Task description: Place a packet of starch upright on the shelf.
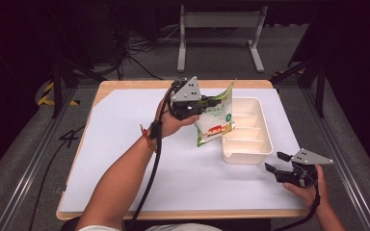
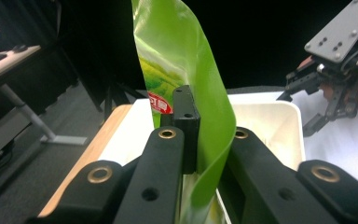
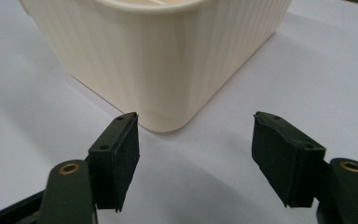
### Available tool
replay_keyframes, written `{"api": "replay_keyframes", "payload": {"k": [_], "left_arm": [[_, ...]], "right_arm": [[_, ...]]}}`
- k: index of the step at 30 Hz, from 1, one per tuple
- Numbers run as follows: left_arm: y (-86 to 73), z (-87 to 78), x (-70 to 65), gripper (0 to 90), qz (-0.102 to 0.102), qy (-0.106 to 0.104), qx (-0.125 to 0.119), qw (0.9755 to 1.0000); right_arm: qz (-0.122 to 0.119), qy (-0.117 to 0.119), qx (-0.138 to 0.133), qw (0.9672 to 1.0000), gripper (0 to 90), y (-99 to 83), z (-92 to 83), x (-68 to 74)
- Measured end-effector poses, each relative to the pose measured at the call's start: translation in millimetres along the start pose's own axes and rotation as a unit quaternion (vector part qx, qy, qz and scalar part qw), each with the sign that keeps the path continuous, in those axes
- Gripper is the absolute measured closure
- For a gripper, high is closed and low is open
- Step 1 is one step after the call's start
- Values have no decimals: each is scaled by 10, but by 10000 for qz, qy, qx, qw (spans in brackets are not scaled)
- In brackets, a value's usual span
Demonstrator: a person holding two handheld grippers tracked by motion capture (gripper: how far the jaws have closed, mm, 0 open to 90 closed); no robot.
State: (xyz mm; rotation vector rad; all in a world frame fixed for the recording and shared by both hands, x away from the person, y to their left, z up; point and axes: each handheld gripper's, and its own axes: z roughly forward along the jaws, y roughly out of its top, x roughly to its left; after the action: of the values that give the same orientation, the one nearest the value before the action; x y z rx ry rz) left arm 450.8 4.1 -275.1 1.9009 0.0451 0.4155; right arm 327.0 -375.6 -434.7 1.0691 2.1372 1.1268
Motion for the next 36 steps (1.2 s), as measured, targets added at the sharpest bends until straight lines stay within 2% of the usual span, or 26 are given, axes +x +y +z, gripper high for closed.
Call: {"api": "replay_keyframes", "payload": {"k": [3, 10, 19, 24, 27, 29, 36], "left_arm": [[6, 46, -22, 892, -23, -94, -130, 9999], [58, 216, -95, 891, 87, -400, -205, 9990], [108, 516, -171, 891, 324, -689, -157, 9970], [105, 689, -186, 891, 434, -742, -52, 9963], [111, 762, -178, 890, 406, -769, -120, 9961], [113, 810, -183, 890, 378, -862, -209, 9953], [126, 955, -220, 888, 329, -919, -252, 9949]], "right_arm": [[9, 6, -24, 10000, 320, 3, -9, -3], [-14, -3, -7, 10000, 320, 4, -2, 3], [-14, -11, -31, 10000, 320, 3, -11, 2], [-4, -8, -31, 10000, 320, -1, -5, -7], [-25, -14, -20, 10000, 320, -1, -6, 0], [-43, -21, -66, 10000, 321, 1, -12, 3], [-56, -25, -41, 10000, 320, -1, -8, 2]]}}
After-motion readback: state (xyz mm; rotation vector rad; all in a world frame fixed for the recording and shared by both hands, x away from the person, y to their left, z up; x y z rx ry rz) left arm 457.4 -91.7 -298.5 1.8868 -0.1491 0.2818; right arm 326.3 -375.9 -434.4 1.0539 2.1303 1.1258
